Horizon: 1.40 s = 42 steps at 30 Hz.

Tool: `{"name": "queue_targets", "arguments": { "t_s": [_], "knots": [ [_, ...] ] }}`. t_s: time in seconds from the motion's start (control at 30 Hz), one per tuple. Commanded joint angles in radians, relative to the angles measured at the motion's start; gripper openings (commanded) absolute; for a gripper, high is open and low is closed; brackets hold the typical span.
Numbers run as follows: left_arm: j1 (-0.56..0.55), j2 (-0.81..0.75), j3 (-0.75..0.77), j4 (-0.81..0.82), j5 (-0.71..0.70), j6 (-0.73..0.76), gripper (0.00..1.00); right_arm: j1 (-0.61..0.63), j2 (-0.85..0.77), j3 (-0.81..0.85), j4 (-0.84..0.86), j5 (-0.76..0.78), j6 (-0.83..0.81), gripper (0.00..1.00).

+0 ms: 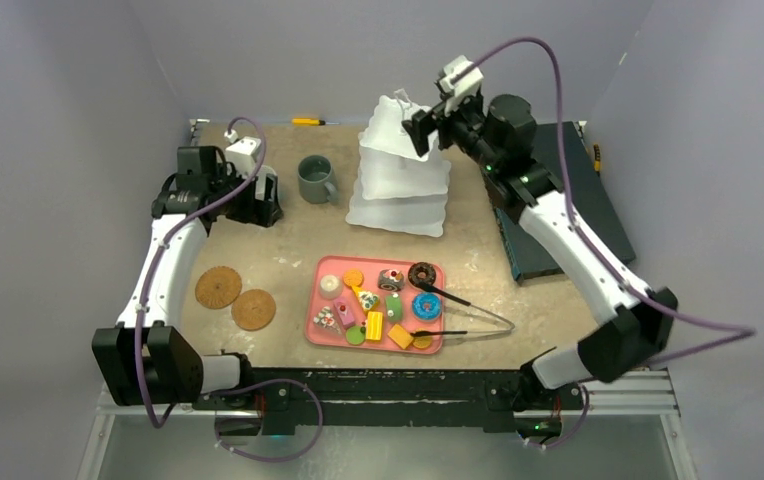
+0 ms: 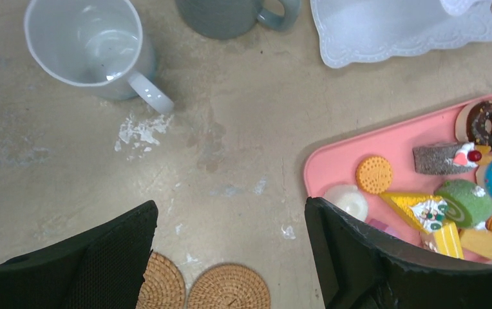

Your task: Serve the afternoon tea

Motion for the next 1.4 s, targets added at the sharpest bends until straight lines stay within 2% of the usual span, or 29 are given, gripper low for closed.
{"name": "queue_targets", "arguments": {
  "t_s": [0.0, 0.13, 0.23, 0.33, 0.5, 0.6, 1.0, 1.27, 1.37],
  "knots": [
    [-0.007, -0.04, -0.016, -0.06, 0.041, 0.092, 0.84, 0.012, -0.21, -0.142, -0.092, -0.02, 0.043, 0.9],
    [-0.007, -0.045, 0.0, -0.087, 0.04, 0.106, 0.83, 0.04, -0.276, -0.257, -0.277, -0.1, 0.071, 0.86],
    [-0.008, -0.055, 0.019, -0.098, 0.047, 0.104, 0.83, 0.095, -0.226, -0.305, -0.446, -0.021, 0.113, 0.79],
    [-0.007, -0.059, 0.038, -0.102, 0.049, 0.099, 0.83, 0.141, -0.192, -0.374, -0.516, 0.07, 0.204, 0.72],
    [-0.008, -0.053, 0.057, -0.106, 0.051, 0.093, 0.83, 0.166, -0.314, -0.578, -0.391, 0.086, 0.359, 0.75],
    [-0.007, -0.045, 0.059, -0.103, 0.055, 0.089, 0.82, 0.183, -0.352, -0.63, -0.36, 0.122, 0.431, 0.76],
    [-0.008, -0.045, 0.084, -0.107, 0.046, 0.087, 0.82, 0.2, -0.309, -0.733, -0.308, 0.088, 0.495, 0.68],
    [-0.008, -0.04, 0.116, -0.12, 0.04, 0.083, 0.82, 0.212, -0.211, -0.743, -0.287, 0.084, 0.5, 0.59],
    [-0.008, -0.04, 0.119, -0.12, 0.038, 0.084, 0.82, 0.216, -0.19, -0.748, -0.279, 0.085, 0.498, 0.53]
  ]
}}
